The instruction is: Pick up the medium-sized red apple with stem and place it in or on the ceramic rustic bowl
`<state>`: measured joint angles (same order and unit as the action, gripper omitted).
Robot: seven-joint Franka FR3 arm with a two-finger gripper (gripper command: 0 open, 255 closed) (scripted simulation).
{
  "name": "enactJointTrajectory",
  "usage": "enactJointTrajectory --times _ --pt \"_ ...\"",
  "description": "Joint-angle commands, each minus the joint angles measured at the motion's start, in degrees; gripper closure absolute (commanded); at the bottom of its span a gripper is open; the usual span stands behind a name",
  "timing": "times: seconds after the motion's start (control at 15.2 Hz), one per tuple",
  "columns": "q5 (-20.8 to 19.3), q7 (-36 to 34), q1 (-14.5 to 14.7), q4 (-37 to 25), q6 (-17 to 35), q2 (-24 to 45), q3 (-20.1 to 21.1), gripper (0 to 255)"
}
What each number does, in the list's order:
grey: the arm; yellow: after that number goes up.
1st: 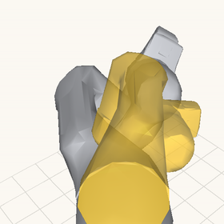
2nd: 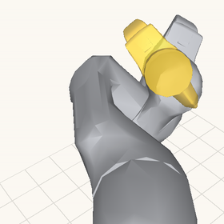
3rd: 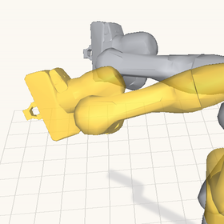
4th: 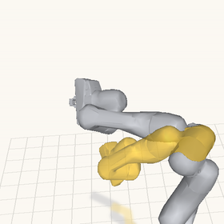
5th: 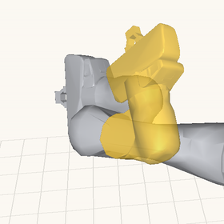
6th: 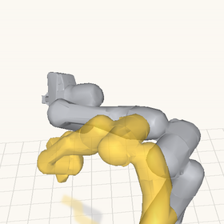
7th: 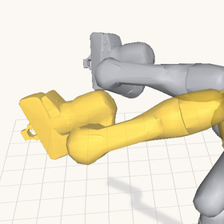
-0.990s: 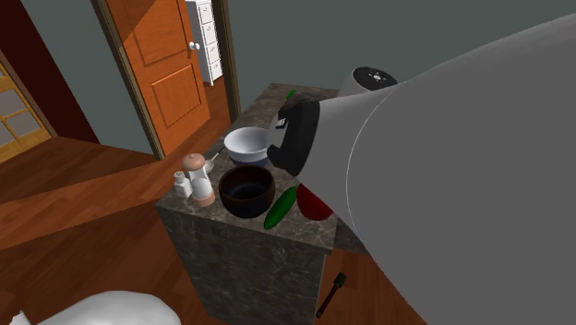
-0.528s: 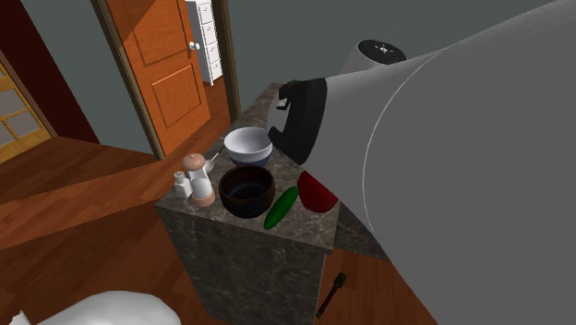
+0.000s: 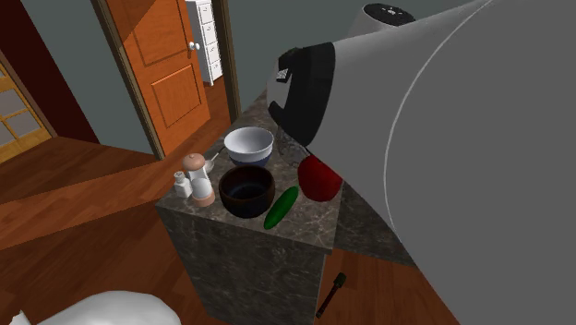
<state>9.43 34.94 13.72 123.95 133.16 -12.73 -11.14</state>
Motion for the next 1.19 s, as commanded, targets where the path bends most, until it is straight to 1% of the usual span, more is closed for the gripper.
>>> enactJointTrajectory --times 0.0,0.53,0.86,1.12 --pt "-0.32 -0.41 -0.06 -1.11 -1.48 -0.40 0.09 255" --pt "-1.12 -1.58 -0.21 -6.07 -6.99 -1.02 0.26 255" --pt "-2.55 -8.59 1.87 -12.24 -8.99 2.37 4.24 255" --pt "-3.96 -13.98 3.57 -18.46 -11.09 6.00 7.08 255"
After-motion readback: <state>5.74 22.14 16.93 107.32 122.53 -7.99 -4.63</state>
